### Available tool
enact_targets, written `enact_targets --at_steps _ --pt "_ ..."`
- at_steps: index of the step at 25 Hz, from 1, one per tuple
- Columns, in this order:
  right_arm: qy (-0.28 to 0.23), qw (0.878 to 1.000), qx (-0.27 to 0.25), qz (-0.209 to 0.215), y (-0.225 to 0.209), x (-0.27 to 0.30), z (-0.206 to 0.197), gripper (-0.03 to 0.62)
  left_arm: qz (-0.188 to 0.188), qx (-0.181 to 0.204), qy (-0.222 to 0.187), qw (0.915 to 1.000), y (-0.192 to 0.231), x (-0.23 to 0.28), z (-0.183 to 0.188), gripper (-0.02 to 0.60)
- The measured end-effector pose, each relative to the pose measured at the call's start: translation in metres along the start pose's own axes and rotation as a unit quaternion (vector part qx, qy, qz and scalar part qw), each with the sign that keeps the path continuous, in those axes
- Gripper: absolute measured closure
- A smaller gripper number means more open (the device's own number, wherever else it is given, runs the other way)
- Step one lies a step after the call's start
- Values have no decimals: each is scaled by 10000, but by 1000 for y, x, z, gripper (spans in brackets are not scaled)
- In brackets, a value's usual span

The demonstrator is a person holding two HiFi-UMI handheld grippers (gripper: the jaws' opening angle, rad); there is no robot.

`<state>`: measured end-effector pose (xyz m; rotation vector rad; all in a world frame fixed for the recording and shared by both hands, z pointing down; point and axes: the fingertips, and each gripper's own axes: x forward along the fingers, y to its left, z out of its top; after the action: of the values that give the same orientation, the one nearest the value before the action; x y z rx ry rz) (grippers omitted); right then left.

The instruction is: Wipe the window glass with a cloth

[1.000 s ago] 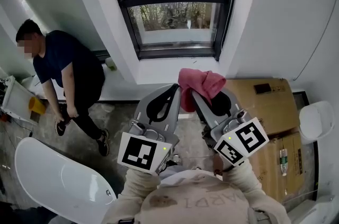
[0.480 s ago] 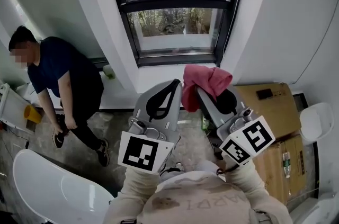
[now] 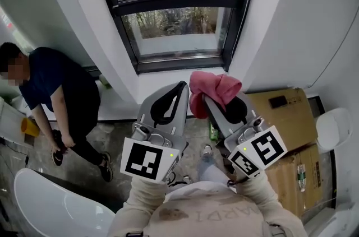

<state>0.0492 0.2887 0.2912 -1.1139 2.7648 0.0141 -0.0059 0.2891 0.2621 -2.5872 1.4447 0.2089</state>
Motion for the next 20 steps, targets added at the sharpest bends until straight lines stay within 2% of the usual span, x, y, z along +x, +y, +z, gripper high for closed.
enact_targets --at_steps 13,20 --pt "-236 9984 109 495 -137 77 21 468 357 212 22 9991 36 150 -8 581" --pt "-318 9975 177 614 -190 94 26 467 434 266 46 9987 42 206 -12 581"
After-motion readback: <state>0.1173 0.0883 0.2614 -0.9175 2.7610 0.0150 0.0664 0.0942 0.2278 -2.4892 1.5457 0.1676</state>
